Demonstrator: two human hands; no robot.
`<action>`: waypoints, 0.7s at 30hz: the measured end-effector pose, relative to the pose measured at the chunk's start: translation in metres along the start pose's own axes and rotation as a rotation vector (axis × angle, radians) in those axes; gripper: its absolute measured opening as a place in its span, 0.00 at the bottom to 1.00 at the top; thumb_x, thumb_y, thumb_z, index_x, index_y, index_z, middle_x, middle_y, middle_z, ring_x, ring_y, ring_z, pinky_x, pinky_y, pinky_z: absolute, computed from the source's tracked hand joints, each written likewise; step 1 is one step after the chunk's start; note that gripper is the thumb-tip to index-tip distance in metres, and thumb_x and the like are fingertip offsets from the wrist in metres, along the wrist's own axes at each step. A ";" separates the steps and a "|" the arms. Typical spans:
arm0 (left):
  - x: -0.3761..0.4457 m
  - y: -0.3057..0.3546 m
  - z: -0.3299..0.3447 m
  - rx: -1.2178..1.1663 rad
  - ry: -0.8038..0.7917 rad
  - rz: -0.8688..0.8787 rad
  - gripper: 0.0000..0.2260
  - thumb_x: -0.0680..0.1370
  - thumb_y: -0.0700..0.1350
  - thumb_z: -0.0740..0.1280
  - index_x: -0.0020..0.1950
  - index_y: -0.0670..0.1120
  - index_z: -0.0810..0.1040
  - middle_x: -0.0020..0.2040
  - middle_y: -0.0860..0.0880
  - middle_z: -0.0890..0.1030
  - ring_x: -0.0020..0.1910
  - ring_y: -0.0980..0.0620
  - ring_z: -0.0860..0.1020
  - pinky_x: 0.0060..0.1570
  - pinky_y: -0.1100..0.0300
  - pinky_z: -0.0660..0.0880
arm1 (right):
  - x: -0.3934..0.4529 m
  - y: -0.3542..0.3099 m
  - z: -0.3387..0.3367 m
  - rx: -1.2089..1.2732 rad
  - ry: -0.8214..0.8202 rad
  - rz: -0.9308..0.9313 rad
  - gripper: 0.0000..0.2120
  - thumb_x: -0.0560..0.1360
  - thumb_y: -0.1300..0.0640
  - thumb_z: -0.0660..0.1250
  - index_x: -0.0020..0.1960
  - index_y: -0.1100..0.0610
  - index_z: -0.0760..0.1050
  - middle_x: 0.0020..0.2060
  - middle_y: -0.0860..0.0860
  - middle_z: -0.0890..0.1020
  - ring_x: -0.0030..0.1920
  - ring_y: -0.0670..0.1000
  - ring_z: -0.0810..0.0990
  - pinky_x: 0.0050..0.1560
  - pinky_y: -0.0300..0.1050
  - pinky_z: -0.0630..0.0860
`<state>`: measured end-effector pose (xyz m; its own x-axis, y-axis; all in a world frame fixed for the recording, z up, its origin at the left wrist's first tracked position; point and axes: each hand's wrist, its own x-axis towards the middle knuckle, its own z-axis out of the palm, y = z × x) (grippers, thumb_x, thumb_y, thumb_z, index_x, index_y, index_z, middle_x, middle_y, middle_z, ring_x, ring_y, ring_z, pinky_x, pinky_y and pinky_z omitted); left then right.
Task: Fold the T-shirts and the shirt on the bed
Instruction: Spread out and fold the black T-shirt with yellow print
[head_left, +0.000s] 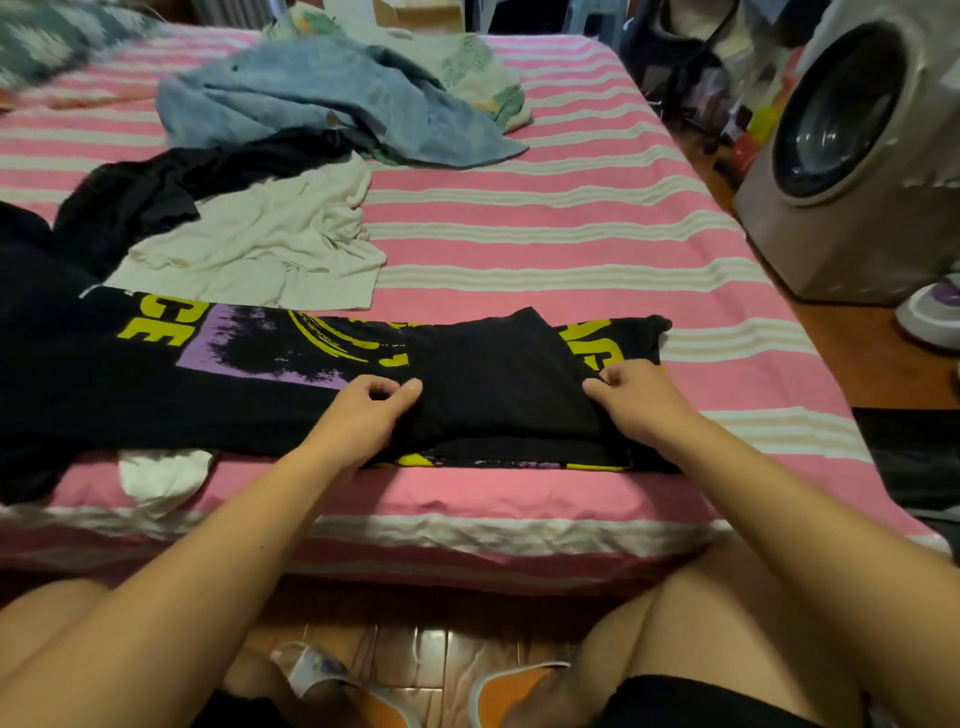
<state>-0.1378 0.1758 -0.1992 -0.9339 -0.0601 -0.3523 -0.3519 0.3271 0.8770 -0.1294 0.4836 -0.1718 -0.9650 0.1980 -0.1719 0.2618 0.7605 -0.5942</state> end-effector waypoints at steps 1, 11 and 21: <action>-0.003 -0.001 0.002 0.091 0.068 0.038 0.10 0.78 0.54 0.71 0.53 0.50 0.76 0.42 0.53 0.79 0.38 0.52 0.77 0.41 0.56 0.74 | -0.005 0.003 -0.001 -0.083 0.032 -0.041 0.19 0.80 0.50 0.65 0.34 0.56 0.66 0.30 0.52 0.72 0.36 0.57 0.71 0.34 0.49 0.61; -0.014 0.013 0.013 0.390 0.100 0.068 0.12 0.79 0.54 0.69 0.55 0.48 0.76 0.45 0.50 0.80 0.45 0.50 0.78 0.38 0.56 0.69 | -0.025 -0.002 -0.017 -0.387 -0.012 0.007 0.14 0.77 0.47 0.64 0.44 0.59 0.77 0.40 0.56 0.82 0.45 0.60 0.79 0.44 0.50 0.76; 0.040 0.026 0.031 0.447 0.267 0.079 0.17 0.82 0.52 0.66 0.37 0.46 0.66 0.36 0.48 0.72 0.39 0.44 0.71 0.36 0.53 0.63 | 0.050 -0.036 0.025 -0.178 0.139 -0.029 0.15 0.83 0.57 0.59 0.69 0.57 0.67 0.54 0.59 0.81 0.46 0.59 0.76 0.46 0.52 0.73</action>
<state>-0.1826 0.2108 -0.2010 -0.9605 -0.2379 -0.1443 -0.2732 0.7076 0.6517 -0.1867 0.4509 -0.1783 -0.9679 0.2484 -0.0394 0.2394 0.8619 -0.4471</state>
